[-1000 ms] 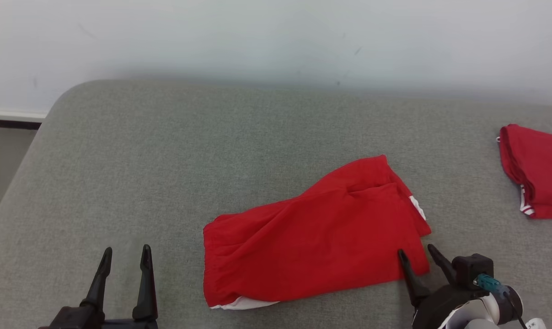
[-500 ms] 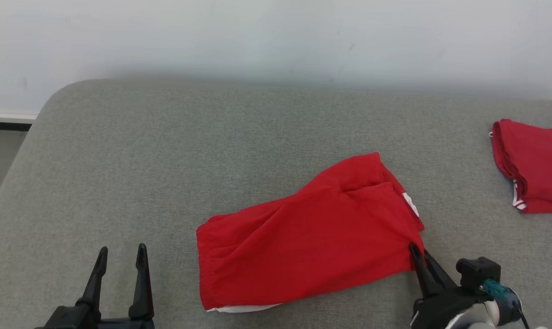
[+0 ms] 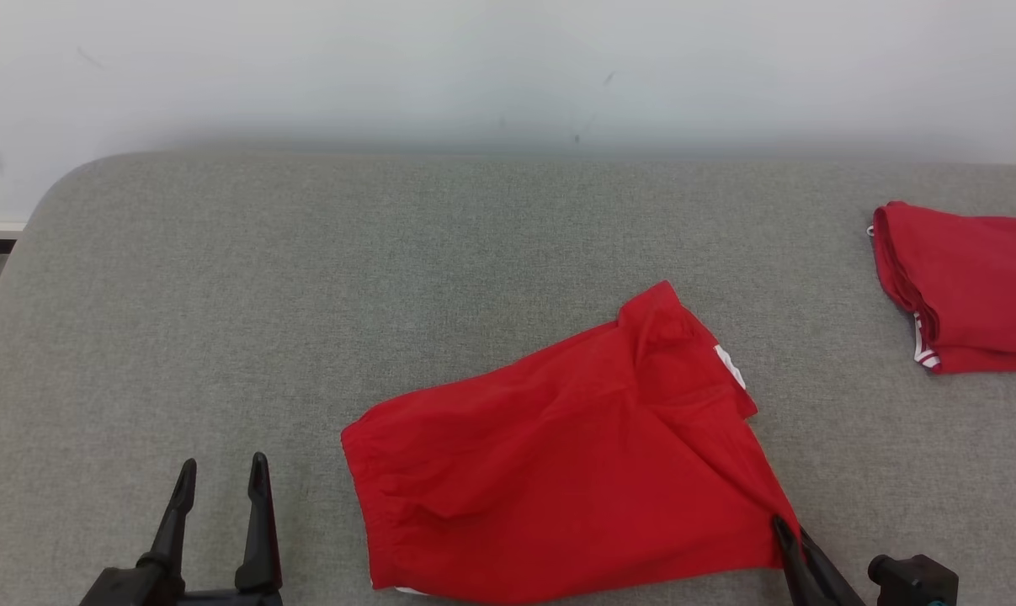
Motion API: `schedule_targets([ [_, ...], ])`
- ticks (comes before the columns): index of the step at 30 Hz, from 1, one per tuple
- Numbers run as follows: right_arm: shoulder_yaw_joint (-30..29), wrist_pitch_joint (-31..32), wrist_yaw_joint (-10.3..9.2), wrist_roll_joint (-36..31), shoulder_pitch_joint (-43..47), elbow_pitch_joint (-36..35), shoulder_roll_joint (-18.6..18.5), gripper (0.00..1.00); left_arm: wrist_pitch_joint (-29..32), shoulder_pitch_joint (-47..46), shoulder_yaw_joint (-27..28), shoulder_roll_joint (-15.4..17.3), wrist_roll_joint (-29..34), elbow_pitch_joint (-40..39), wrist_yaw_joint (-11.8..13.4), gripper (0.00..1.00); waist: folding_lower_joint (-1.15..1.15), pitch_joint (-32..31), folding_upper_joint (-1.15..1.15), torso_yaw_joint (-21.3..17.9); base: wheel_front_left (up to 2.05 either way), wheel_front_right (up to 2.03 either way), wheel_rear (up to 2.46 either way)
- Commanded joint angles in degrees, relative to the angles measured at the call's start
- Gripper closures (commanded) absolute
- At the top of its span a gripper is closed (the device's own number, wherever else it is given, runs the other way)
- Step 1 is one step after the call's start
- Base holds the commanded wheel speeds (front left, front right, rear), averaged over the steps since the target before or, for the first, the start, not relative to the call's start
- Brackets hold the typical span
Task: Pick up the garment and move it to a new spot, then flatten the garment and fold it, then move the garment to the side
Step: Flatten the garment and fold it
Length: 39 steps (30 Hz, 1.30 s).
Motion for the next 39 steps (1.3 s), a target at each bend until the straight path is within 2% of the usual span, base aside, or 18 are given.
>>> schedule_targets([
  [1,-0.54,0.42,-0.15,-0.31,0.68,-0.90,0.06,1.00,-0.16,-0.38,-0.04,-0.05,-0.71,0.00,0.13,0.00,0.00,-0.05,0.00,-0.02,0.00,0.00,0.00],
  [7,-0.45,1.94,-0.15,-1.37,-1.21,-2.27,-0.11,1.00,-0.16,-0.48,-0.79,-0.06,-0.91,0.36,0.11,0.00,0.00,-0.30,0.00,0.52,0.00,0.00,0.00],
  [13,0.67,2.94,-0.15,-1.85,-5.84,-0.37,-0.74,1.00,-0.16,-0.91,-1.51,-0.06,-0.69,0.80,0.07,0.00,0.00,-0.23,0.00,1.73,0.00,0.00,0.00],
  [20,3.29,3.60,-0.15,-2.04,-14.75,7.42,-0.96,1.00,-0.16,-1.89,-2.94,-0.06,-0.81,1.42,0.00,0.00,0.00,0.55,0.00,4.01,0.00,0.00,0.00],
  [27,4.24,1.83,-0.15,-1.01,-22.77,19.53,0.78,1.00,-0.16,-2.52,-3.88,-0.06,-0.86,2.35,-0.05,0.00,0.00,1.08,0.00,5.60,0.00,0.00,0.00],
  [28,4.48,1.42,-0.15,-1.14,-23.51,21.03,0.99,0.68,-0.16,-2.66,-3.95,-0.05,-0.87,2.45,-0.05,0.00,0.00,1.09,0.00,5.72,0.00,0.00,0.00],
  [29,4.64,0.90,-0.15,-1.22,-24.21,22.31,1.16,0.00,-0.16,-2.74,-4.07,-0.06,-0.86,2.59,-0.06,0.00,0.00,1.07,0.00,5.83,0.00,0.00,0.00],
  [34,5.88,-1.56,-0.15,-0.42,-25.54,24.97,1.56,0.00,-0.16,-2.42,-3.67,-0.06,-0.57,3.00,-0.09,0.00,0.00,0.30,0.00,5.42,0.00,0.00,0.00],
  [39,4.91,-2.13,-0.15,0.10,-23.24,20.46,0.46,0.00,-0.16,-1.37,-2.72,-0.06,-0.20,2.79,-0.10,0.00,0.00,-0.90,0.00,3.83,0.00,0.00,0.00],
])
